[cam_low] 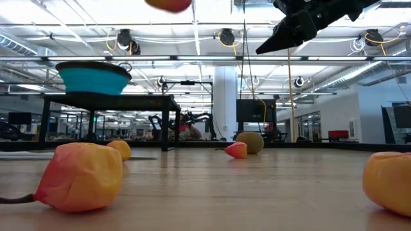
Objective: Pick & Place Fruit
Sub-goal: Put the mango into the blue strainer bowl on the shelf
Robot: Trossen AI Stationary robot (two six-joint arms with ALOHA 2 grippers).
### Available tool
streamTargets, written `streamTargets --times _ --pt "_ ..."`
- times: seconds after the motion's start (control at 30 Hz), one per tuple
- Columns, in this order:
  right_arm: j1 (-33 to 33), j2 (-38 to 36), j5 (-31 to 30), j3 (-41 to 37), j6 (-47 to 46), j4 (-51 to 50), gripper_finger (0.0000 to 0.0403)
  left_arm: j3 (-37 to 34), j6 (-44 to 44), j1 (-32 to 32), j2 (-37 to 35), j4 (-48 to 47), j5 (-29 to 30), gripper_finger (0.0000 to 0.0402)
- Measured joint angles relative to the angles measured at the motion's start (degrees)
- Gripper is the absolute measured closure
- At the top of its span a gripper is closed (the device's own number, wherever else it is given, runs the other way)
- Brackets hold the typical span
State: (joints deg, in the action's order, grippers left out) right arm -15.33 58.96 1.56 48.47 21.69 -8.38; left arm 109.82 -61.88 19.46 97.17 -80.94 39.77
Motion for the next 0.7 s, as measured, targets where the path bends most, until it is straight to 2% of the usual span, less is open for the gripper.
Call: streamTargets --times 0.13,0.23,0.33,0.43,0.7 --pt "0.00 0.00 0.00 0.00 0.01 -0.01 0.0403 0.00 10.19 1.37 -3.39 9.48 3.52 0.0222" --pt "0.00 0.00 0.00 0.00 0.02 -0.02 0.0403 0.00 19.64 2.12 -4.95 18.16 3.44 0.0222" --pt "0.00 0.00 0.00 0.00 0.02 -0.02 0.0403 0.00 29.34 2.57 -5.43 27.30 0.83 0.0221" --pt "0.00 0.00 0.00 0.00 0.02 0.00 0.0403 0.00 38.17 2.84 -5.40 35.95 -4.96 0.0220" --pt "0.00 0.00 0.00 0.00 0.02 0.00 0.0403 0.00 54.97 2.82 -5.40 54.79 -26.21 0.0225"
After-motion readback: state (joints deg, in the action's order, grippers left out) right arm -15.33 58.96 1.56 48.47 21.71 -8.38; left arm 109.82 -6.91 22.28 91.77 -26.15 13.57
